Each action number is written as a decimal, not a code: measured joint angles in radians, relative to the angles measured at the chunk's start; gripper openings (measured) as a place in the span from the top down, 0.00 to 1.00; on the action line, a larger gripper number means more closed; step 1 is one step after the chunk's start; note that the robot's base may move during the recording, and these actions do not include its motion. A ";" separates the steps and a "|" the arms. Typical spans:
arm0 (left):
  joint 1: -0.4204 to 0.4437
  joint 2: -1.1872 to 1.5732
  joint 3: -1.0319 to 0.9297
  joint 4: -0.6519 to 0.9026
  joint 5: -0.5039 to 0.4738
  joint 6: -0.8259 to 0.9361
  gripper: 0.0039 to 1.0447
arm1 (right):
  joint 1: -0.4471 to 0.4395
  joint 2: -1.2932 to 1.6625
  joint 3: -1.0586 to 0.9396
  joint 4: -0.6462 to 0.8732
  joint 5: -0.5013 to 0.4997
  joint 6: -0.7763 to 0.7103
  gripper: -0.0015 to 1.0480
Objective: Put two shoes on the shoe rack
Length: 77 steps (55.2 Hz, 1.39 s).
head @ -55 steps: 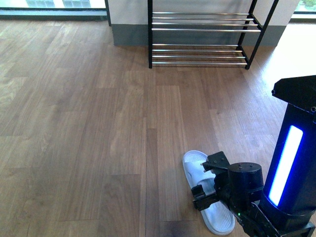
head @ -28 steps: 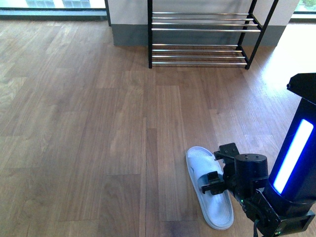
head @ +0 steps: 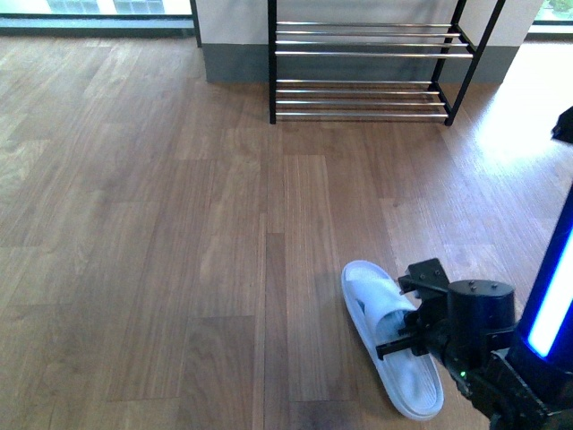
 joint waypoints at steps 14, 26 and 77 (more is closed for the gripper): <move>0.000 0.000 0.000 0.000 0.000 0.000 0.98 | -0.146 -0.685 -0.452 -0.006 -0.097 -0.218 0.98; 0.000 0.000 0.000 0.000 0.000 0.000 0.98 | -0.181 -1.371 -0.719 -0.286 -0.096 -0.259 0.98; 0.000 0.000 0.000 0.000 0.000 0.000 0.98 | -0.071 -2.448 -0.997 -0.916 -0.053 0.105 0.98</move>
